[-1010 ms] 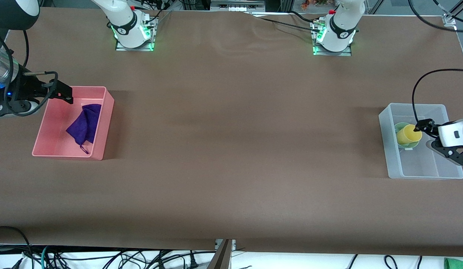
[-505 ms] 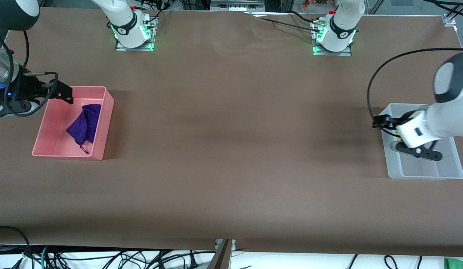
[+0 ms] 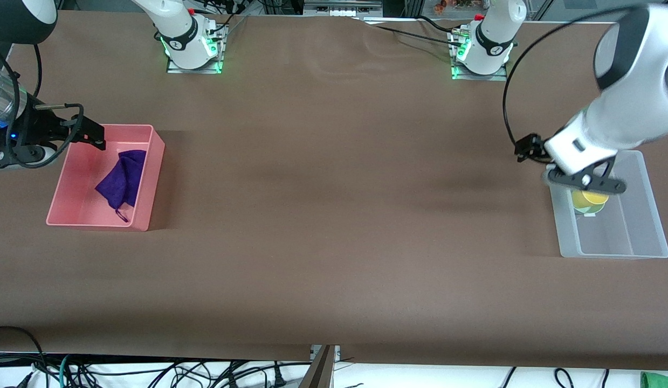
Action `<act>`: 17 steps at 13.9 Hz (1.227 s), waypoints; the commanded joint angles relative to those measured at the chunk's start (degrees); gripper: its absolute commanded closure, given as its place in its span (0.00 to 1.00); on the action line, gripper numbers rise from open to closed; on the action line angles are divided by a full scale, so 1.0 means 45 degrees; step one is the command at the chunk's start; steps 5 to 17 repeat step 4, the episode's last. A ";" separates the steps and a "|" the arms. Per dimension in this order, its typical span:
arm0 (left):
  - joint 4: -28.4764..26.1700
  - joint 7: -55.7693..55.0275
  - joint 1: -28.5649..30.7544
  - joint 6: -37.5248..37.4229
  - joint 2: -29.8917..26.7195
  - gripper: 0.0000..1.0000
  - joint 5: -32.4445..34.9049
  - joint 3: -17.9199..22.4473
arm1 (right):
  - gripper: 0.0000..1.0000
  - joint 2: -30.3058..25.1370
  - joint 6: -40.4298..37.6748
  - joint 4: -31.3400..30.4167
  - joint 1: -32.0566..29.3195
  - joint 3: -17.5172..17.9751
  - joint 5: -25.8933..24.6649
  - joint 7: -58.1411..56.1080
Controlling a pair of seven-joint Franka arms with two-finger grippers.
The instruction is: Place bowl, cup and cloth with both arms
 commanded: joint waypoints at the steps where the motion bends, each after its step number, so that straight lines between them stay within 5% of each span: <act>1: -0.2091 -0.0252 -0.0328 0.1260 -0.1904 0.00 -0.0382 0.0590 | 0.00 0.0031 -0.0112 0.0168 -0.0030 0.0048 -0.0109 0.0193; 17: -0.2091 -0.0311 -0.0427 0.1241 -0.1886 0.00 -0.0382 0.0648 | 0.00 0.0031 -0.0112 0.0168 -0.0049 0.0028 -0.0109 0.0193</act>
